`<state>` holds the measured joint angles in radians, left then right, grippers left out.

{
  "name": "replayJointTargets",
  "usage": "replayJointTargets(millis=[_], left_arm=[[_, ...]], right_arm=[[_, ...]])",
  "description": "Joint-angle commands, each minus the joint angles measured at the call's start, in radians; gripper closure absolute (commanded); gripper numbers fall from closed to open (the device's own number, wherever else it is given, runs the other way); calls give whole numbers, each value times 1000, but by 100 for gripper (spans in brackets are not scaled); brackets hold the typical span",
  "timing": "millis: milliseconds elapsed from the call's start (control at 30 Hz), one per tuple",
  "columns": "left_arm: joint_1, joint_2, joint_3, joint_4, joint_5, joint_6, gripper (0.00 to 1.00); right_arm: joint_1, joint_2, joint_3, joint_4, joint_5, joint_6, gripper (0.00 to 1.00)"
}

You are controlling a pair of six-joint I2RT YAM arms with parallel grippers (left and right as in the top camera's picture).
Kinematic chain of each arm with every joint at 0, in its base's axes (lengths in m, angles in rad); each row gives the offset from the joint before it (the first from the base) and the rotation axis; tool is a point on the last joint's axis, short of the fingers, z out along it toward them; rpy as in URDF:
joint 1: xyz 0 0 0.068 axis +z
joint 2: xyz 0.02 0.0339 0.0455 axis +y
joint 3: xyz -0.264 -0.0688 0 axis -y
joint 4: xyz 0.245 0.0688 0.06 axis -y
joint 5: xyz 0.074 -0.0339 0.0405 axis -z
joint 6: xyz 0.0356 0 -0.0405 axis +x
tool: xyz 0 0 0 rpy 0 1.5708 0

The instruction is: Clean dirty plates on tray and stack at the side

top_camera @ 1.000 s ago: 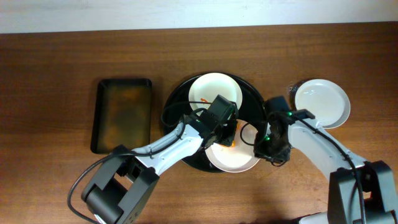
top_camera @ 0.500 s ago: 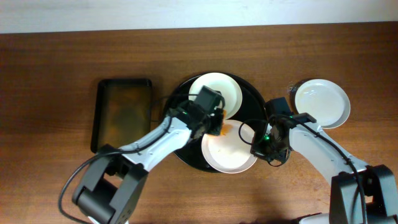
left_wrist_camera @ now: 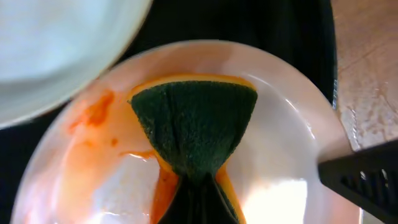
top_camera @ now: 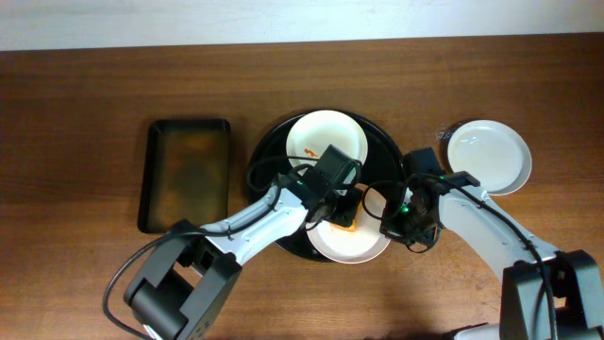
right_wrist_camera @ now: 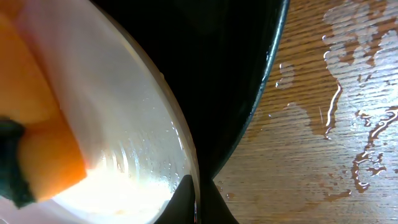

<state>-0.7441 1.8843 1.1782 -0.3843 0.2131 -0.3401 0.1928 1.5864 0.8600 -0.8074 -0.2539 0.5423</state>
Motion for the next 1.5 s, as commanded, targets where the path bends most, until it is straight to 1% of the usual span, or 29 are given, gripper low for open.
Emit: replayJointTargets(millis=[0, 67, 100, 133, 233, 300, 367, 400, 533, 700, 800, 933, 1000, 1033, 1067, 1133, 1200, 1267, 1300, 1333, 1367, 1400, 1467], left_arm=[[4, 25, 0, -24, 14, 16, 100], [8, 29, 0, -12, -174, 16, 100], [8, 35, 0, 10, -215, 36, 100], [8, 47, 0, 40, -214, 80, 100], [8, 100, 0, 124, -221, 92, 100], [8, 101, 0, 160, -332, 92, 100], [8, 101, 0, 152, -443, 92, 100], [8, 101, 0, 137, -465, 91, 100], [31, 95, 5, 82, -465, 91, 100], [48, -3, 5, 71, -472, 91, 100], [79, -20, 5, 23, -505, 91, 100], [106, -151, 5, -10, -492, 91, 100], [106, -163, 3, -8, -292, 73, 100], [105, -152, 1, -6, -212, 55, 100], [93, -130, 0, -6, -99, 45, 100], [58, -99, 0, -6, -44, 45, 100], [-3, -43, 0, -6, -46, 46, 100], [-31, 18, 0, -7, -58, 46, 100], [-31, 34, 0, -16, -104, 46, 100], [-30, 40, 0, -28, -175, 46, 100], [-29, 42, 0, -48, -275, 47, 100], [-21, 42, 0, -63, -331, 47, 100], [22, 42, 0, -98, -354, 47, 100]], right_arm=[[-3, 25, -43, -23, 63, -10, 96], [-3, 25, -43, -23, 63, -10, 96], [-3, 25, -43, -23, 63, -10, 96], [-3, 25, -43, -23, 63, -10, 96], [-3, 25, -43, -26, 63, -10, 96], [-3, 25, -43, -26, 63, -10, 96], [-3, 25, -43, -29, 63, -10, 96], [-3, 25, -43, -30, 63, -10, 96], [-3, 25, -43, -29, 63, -10, 96], [-3, 25, -43, -30, 63, -10, 96], [-3, 25, -43, -30, 63, -10, 96], [-3, 25, -43, -30, 63, -10, 96], [-3, 25, -43, -29, 63, -10, 96], [-3, 25, -43, -29, 63, -10, 96], [-3, 25, -43, -29, 63, -10, 96], [-3, 25, -43, -29, 63, -10, 96], [-3, 25, -43, -29, 63, -10, 96], [-3, 25, -43, -30, 63, -10, 96], [-3, 25, -43, -30, 63, -10, 96], [-3, 25, -43, -30, 63, -10, 96], [-3, 25, -43, -30, 63, -10, 96], [-3, 25, -43, -30, 63, -10, 96], [-3, 25, -43, -30, 63, -10, 96]])
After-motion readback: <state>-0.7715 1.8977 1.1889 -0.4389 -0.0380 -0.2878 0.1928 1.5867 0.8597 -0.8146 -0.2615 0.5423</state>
